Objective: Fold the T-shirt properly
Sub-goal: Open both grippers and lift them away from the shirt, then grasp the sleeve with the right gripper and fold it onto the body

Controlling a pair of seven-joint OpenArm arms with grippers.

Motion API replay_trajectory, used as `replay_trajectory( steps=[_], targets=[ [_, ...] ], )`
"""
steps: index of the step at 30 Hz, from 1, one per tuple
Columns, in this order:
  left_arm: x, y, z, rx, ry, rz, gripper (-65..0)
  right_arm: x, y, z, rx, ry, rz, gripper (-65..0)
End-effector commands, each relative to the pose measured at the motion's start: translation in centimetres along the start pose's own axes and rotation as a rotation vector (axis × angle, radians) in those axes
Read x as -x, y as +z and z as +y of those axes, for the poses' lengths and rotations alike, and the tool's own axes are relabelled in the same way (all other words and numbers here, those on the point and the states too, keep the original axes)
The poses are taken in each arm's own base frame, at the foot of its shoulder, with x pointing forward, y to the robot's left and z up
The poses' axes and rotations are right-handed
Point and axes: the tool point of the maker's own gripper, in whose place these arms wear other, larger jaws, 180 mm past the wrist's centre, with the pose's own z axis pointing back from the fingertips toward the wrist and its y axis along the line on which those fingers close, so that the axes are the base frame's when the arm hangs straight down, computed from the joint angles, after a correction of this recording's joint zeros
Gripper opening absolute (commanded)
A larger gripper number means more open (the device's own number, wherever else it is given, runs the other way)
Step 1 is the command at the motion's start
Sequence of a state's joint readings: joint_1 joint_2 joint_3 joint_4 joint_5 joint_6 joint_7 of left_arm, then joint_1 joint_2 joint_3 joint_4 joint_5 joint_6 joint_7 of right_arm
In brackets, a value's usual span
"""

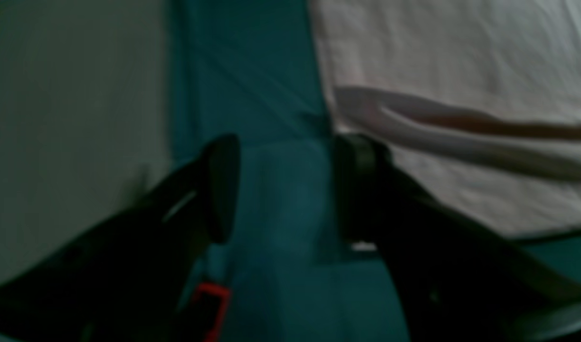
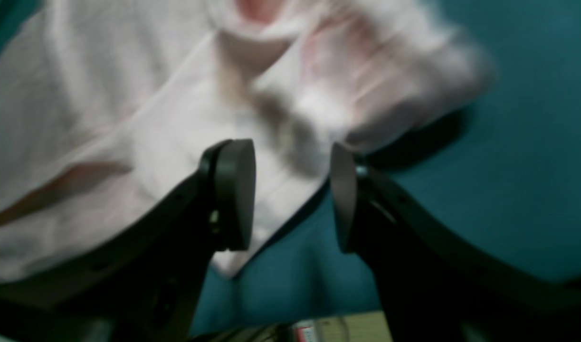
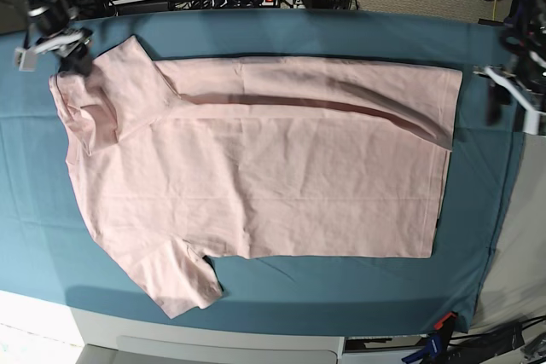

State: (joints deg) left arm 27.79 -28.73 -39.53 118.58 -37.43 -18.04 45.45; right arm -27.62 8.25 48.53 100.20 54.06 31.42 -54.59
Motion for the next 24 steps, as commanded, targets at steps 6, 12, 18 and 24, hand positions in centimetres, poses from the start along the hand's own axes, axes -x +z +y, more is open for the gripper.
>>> replay_trajectory(
  steps=[6,12,18,24],
  targets=[
    [-1.1,1.9,2.7,-0.069,0.001,-0.036,-32.4,-0.3,0.2,0.6,-0.013,-0.014,-0.039,-38.5],
    [-1.1,2.0,2.5,-0.052,-0.013,-0.033,-32.4,1.2,0.1,-1.2,0.088,-0.097,-0.019,-38.5],
    [-1.2,1.9,2.4,-0.043,-0.008,-0.037,-32.4,3.4,-0.8,-2.2,0.073,-0.212,0.008,-38.5],
    [-1.2,1.9,2.4,-0.043,-0.008,-0.037,-32.4,5.1,-1.8,-1.8,-0.013,-0.313,0.025,-38.6]
  ],
)
